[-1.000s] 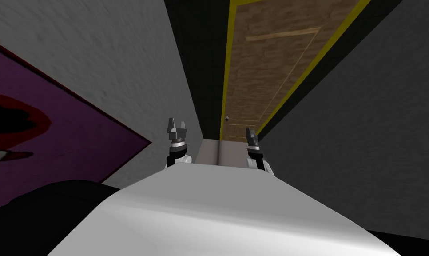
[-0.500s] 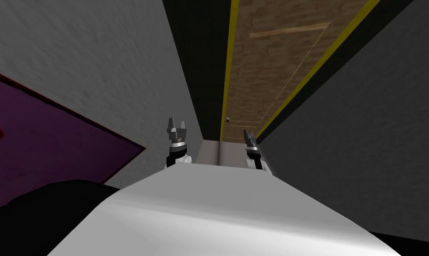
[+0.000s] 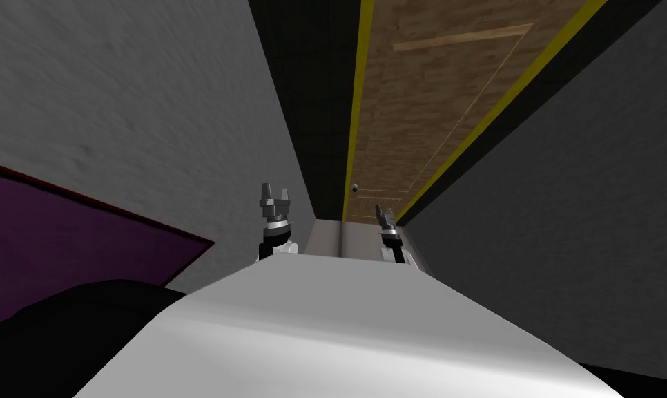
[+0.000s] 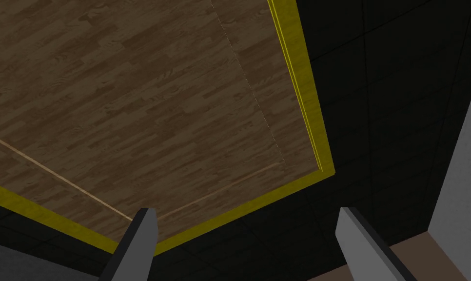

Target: Pull the door open

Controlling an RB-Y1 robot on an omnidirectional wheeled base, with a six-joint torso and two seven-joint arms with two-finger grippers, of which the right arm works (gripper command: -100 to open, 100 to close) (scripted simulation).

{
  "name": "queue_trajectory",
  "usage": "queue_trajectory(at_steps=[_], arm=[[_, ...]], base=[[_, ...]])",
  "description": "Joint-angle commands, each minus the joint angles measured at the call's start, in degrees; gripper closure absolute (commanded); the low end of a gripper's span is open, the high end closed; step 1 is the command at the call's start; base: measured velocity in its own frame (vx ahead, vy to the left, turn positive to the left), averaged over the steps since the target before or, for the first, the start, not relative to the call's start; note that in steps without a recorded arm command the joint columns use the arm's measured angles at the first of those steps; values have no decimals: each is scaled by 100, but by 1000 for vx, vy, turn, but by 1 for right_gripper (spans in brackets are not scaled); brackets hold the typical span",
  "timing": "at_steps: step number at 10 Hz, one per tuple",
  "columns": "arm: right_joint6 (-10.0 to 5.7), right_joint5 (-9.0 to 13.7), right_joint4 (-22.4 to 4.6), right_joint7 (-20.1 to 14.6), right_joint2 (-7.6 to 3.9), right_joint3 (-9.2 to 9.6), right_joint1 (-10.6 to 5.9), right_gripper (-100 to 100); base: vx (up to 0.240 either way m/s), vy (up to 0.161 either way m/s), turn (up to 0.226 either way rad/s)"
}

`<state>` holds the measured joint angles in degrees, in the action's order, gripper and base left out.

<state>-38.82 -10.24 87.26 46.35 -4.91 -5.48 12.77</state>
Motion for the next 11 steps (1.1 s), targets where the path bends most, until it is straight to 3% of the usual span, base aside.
queue_trajectory(at_steps=[1,11], arm=[[-22,-46,-212,195,7,-22,-63,-100],[-172,-313,-1462,1267,130,-150,-438,-100]], base=[[100,17,-12],[99,25,-13]])
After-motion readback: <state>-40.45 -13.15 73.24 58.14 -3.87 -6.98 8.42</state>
